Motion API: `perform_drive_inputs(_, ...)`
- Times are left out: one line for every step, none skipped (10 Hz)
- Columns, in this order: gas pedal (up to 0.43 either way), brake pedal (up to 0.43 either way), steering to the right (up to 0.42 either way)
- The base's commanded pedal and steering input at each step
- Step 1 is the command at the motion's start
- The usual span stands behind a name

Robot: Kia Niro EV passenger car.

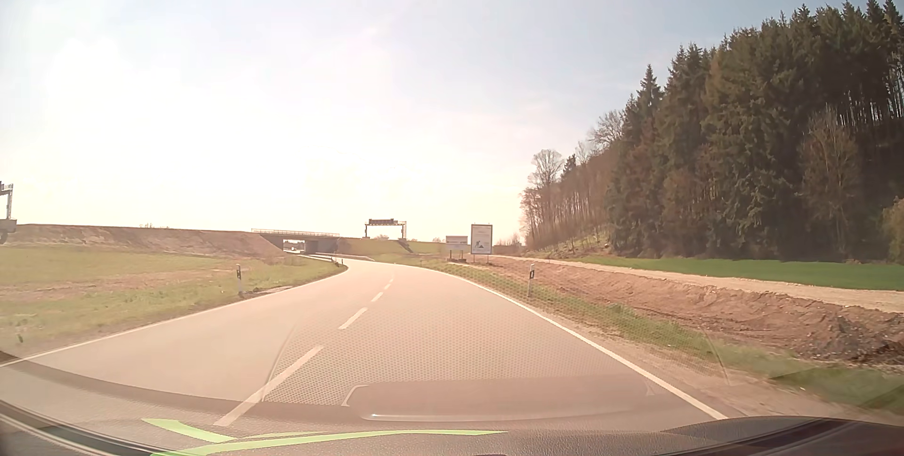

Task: Follow the waypoints while adhering to traffic rules and regulations

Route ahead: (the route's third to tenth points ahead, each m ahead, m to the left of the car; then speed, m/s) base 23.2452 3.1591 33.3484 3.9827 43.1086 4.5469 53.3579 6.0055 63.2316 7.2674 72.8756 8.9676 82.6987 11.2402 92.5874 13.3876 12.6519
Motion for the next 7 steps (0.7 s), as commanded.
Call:
perform_drive_inputs(0.067, 0.000, -0.008)
perform_drive_inputs(0.067, 0.000, -0.009)
perform_drive_inputs(0.067, 0.000, -0.009)
perform_drive_inputs(0.067, 0.000, -0.009)
perform_drive_inputs(0.067, 0.000, -0.009)
perform_drive_inputs(0.067, 0.000, -0.010)
perform_drive_inputs(0.067, 0.000, -0.010)
